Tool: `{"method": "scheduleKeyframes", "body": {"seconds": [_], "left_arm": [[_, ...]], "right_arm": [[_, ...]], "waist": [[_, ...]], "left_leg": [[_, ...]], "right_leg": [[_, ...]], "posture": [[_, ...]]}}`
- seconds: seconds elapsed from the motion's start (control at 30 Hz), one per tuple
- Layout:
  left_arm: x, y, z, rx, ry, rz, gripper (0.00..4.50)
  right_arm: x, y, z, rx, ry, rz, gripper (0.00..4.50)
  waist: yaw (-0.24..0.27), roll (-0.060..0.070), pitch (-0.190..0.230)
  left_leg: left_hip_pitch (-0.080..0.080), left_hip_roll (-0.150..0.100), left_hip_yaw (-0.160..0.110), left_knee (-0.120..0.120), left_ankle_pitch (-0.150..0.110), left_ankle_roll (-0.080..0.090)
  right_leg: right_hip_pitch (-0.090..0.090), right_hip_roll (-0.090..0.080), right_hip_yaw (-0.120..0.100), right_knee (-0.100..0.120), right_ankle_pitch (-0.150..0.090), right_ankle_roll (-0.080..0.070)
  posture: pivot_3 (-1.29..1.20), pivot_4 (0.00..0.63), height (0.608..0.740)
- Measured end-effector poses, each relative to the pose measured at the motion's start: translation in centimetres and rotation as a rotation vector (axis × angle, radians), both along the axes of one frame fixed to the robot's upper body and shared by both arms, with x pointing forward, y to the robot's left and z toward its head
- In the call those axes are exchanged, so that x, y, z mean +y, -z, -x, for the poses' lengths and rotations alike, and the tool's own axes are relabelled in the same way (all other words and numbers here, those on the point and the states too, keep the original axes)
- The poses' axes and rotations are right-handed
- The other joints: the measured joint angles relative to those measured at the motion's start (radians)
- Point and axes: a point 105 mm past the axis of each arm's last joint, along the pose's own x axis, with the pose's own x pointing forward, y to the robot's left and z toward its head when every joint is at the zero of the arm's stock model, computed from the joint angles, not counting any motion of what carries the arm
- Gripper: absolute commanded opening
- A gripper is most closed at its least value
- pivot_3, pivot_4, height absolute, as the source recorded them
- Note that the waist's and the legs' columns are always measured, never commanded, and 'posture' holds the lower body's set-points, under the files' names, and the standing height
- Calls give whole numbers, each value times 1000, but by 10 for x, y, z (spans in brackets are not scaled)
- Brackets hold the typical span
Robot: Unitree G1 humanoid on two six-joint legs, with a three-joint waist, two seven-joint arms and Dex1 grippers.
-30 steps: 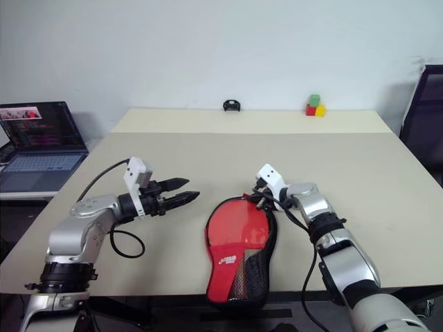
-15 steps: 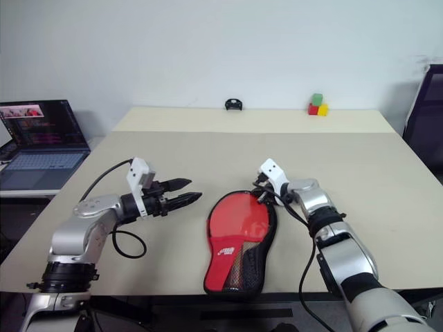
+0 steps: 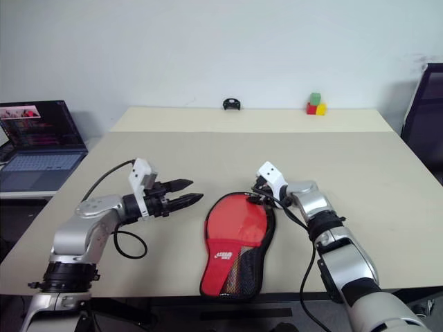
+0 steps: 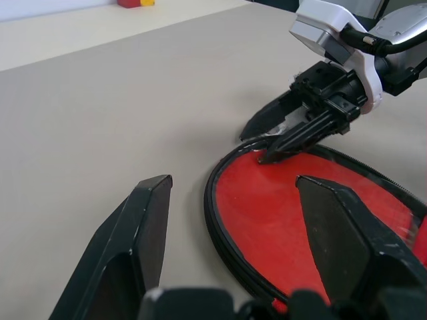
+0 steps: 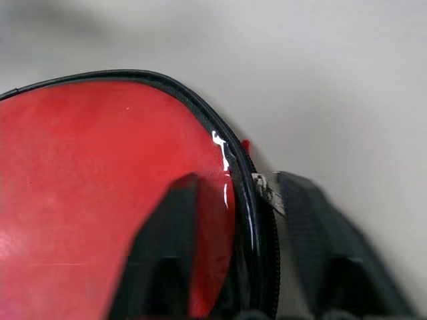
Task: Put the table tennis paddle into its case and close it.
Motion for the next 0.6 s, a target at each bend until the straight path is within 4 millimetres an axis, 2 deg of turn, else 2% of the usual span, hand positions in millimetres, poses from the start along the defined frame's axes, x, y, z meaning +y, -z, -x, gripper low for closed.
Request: {"method": "scheduleKeyframes", "body": {"seconds": [0.13,0.3,0.4,0.47,0.6], "left_arm": [[-10,2,-2,-4,28,6,3237],[-23,-2,-8,-24,73,-4,3237],[-27,-4,-12,-37,94,-7,3237],[-31,-5,-13,-42,107,-15,3237],[-30,-1,-15,-36,107,-12,3237]], "right_arm": [[-7,-3,10,48,1,-73,3259],[-10,-21,29,81,-29,-174,3259],[-7,-27,38,98,-42,-214,3858],[-7,-28,40,96,-32,-222,4479],[-8,-35,37,61,5,-235,4479]], "waist": [[3,0,0],[5,0,1],[1,0,1],[1,0,1],[2,0,1]], "left_leg": [[-2,0,0,0,0,0],[-4,0,0,0,0,0],[-4,0,0,0,0,0],[-4,0,0,0,0,0],[-7,0,0,1,0,0]], "right_leg": [[-1,0,0,0,0,0],[-3,0,-1,-1,0,0],[-4,0,0,0,0,0],[-4,0,0,0,0,0],[-7,0,0,0,0,0]], "posture": [[0,150,740],[0,150,740],[0,150,740],[0,150,740],[0,150,740]]}}
